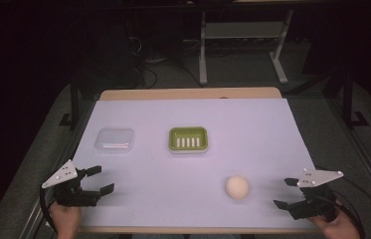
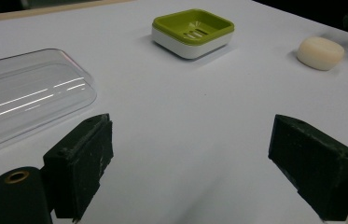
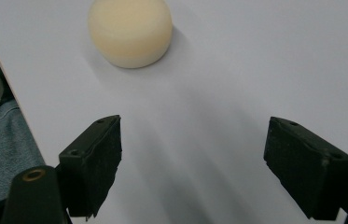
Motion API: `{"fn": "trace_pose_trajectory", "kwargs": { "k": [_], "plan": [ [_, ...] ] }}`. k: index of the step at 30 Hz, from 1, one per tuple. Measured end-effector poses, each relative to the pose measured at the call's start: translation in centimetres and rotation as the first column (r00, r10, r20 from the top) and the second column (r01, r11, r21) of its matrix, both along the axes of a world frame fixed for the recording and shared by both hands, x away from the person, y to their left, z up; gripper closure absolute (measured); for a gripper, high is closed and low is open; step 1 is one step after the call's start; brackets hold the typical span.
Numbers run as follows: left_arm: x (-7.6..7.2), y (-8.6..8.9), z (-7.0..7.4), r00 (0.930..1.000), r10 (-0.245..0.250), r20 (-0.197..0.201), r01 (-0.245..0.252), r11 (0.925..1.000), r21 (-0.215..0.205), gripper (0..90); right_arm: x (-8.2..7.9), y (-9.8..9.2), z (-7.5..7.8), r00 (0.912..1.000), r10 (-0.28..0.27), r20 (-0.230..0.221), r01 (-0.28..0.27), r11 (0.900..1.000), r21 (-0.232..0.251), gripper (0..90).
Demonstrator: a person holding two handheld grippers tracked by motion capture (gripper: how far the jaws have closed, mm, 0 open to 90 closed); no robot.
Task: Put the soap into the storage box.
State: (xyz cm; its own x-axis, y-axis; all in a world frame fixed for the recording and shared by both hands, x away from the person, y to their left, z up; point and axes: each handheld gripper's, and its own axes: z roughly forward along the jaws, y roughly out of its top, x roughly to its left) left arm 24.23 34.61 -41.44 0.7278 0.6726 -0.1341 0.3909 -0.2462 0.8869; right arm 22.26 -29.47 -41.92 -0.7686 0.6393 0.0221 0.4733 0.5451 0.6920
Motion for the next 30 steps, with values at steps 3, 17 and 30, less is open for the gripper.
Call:
{"fn": "trace_pose_trajectory", "kwargs": {
  "k": [3, 17, 30],
  "plan": [
    [0.0, 0.0, 0.0, 1.0, 0.0, 0.002, 0.0, 1.0, -0.001, 13.1, 0.0, 0.2, 0.1, 1.0, 0.006, 0.0, -0.006, 1.0, -0.006, 18.3],
    [-0.2, -0.1, 0.1, 0.9998, 0.002, 0.019, -0.002, 1.0, -0.003, 13.1, 0.4, 1.1, 0.6, 0.9996, 0.026, -0.014, -0.026, 1.0, -0.011, 17.6],
    [-0.3, -0.1, 0.2, 0.9996, -0.001, 0.029, 0.001, 1.0, 0.0, 13.1, 1.0, 2.2, 1.3, 0.9981, 0.059, -0.017, -0.059, 0.998, -0.013, 17.2]
  ]
}}
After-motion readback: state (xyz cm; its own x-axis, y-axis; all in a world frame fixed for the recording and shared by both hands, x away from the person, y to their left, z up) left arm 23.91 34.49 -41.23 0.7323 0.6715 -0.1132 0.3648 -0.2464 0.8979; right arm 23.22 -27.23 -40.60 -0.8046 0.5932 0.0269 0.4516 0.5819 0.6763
